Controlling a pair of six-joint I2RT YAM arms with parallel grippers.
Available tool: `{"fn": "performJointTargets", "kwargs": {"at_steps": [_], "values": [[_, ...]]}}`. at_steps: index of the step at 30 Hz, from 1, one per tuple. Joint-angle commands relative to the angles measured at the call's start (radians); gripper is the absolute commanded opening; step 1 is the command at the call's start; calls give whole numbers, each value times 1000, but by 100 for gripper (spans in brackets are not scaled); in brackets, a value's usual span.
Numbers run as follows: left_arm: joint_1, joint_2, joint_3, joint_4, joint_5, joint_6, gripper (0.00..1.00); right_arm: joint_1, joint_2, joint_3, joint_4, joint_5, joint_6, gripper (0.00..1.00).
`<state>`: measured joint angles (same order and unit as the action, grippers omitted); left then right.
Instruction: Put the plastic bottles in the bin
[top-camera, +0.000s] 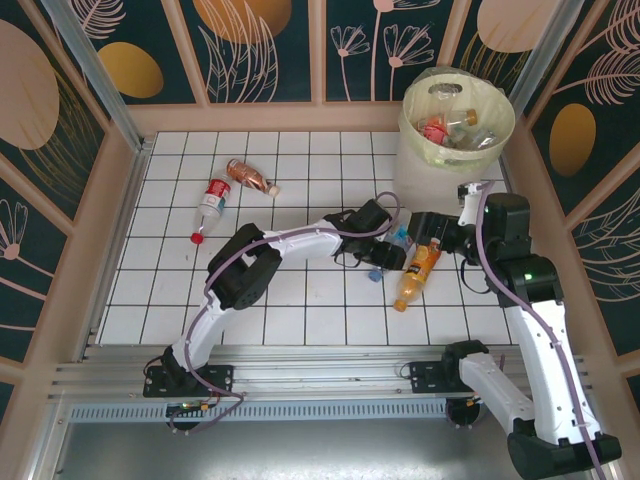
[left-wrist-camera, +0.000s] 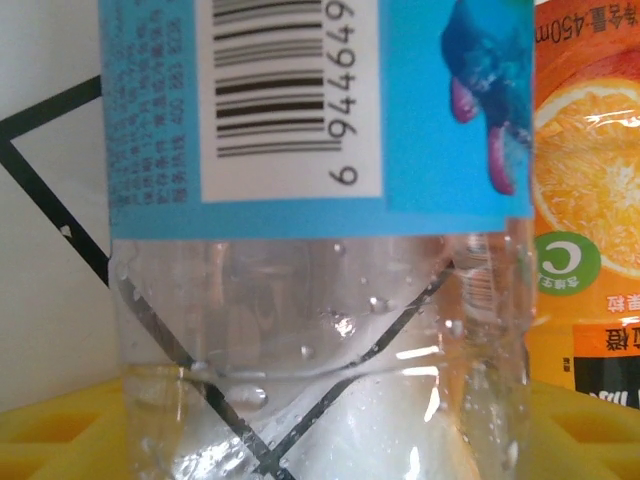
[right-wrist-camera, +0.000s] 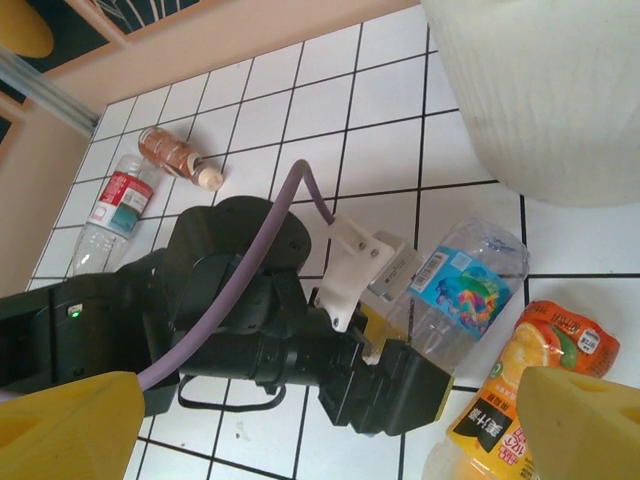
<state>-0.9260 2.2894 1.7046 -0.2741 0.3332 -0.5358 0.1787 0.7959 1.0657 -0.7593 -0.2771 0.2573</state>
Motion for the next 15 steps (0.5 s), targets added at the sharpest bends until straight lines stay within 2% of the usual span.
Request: {"fn": "performJointTargets", "kwargs": {"at_steps": [1,5,15], "values": [[-4,-76,-52,50,-12,10,70,5,-20,-30,94,28,87,95],[8,-191,-159,168,-22,11,64,5,-31,-101,212,-10,180,93],[66,-458,-460,480,11,-16,66,6,16,-239,460,-115,320,92]]}}
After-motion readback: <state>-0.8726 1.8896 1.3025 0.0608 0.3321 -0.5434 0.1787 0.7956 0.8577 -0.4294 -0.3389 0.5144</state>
